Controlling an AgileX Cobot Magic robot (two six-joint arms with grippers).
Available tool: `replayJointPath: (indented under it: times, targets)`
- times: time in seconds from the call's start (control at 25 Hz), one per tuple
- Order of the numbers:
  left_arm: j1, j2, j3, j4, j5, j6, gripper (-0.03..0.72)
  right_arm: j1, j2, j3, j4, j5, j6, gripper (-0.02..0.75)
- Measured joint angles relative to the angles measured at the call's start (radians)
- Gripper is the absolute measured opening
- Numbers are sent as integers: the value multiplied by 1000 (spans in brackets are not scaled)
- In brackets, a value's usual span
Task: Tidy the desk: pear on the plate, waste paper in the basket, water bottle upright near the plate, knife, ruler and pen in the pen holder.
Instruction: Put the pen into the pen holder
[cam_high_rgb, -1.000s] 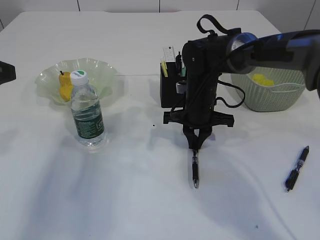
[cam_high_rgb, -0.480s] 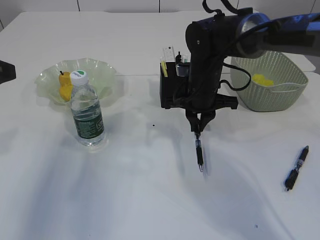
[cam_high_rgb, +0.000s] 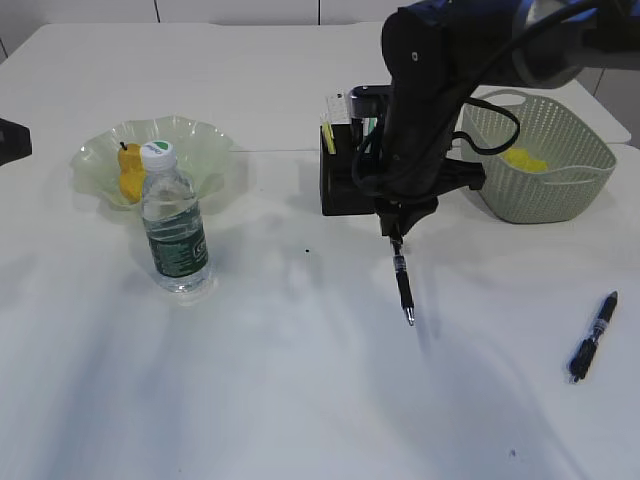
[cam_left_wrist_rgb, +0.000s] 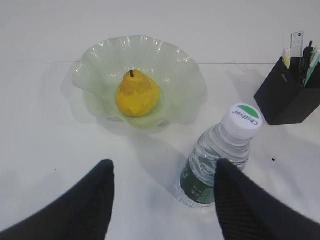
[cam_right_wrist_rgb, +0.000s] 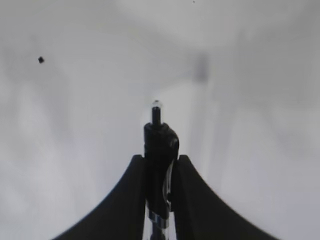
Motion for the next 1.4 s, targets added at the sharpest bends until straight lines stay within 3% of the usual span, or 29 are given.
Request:
replayJointPath:
  times: [0.28,0.44,0.72,1.12,1.4]
  targets:
    - [0,0,0,0,6,0,447,0,-173,269,-6,-242,0,92]
    - [0,0,0,0,6,0,447,0,-214,312,-29,-364,0,92]
    - [0,0,0,0,28,0,447,-15,-216,314,-112,-565,4,92]
    - [0,0,0,0,30,0,447,-128,-216,297,-164,-894,25,92]
    - [0,0,0,0,30,0,447,-140,-118,126,-275,-950,27,92]
